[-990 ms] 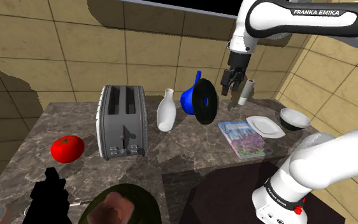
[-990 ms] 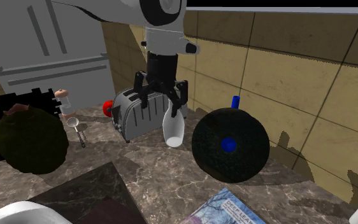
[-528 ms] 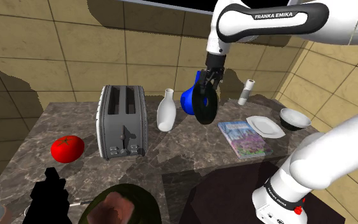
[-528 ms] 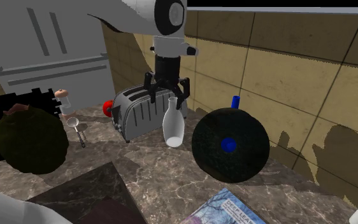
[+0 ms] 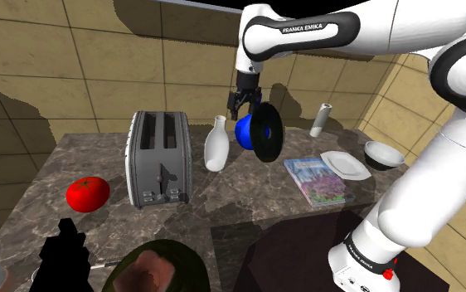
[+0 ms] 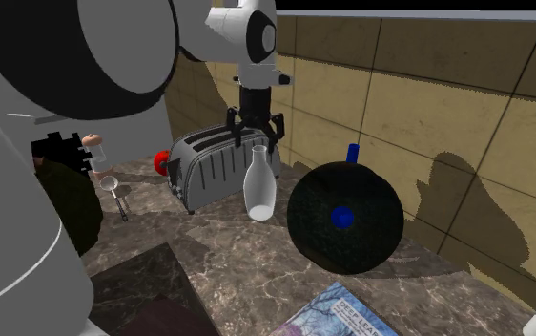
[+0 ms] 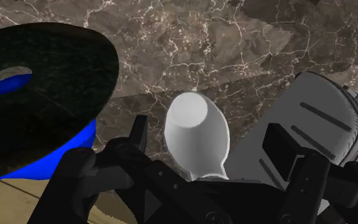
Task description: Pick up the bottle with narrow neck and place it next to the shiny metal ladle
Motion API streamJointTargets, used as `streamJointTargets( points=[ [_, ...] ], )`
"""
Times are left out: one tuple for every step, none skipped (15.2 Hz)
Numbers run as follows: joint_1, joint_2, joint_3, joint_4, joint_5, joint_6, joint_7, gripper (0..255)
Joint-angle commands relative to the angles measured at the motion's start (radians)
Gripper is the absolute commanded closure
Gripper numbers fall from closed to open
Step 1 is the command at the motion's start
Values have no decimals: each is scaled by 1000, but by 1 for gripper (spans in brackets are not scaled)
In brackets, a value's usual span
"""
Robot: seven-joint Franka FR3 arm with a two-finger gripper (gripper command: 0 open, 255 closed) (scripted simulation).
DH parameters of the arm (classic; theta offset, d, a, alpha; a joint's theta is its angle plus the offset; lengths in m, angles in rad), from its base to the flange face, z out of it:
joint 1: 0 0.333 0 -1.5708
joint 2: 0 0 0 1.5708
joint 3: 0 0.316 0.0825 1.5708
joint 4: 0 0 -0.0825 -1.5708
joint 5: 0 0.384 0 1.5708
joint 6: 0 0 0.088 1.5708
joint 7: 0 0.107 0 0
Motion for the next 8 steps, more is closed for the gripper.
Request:
streamJointTargets(
  points=[
    [7, 71, 6, 70, -18, 4, 17, 0],
    [12, 111, 9, 112, -28, 3, 27, 0],
    [17, 151, 12, 155, -38, 1, 37, 0],
    [23, 192, 14, 200, -49, -2, 46, 0],
    [30, 234, 15, 248, -59, -7, 55, 0],
    [37, 276, 16, 298, -70, -14, 63, 0],
    [45, 320, 16, 351, -80, -23, 71, 0],
    [47, 328, 15, 361, -82, -25, 72, 0]
  ],
)
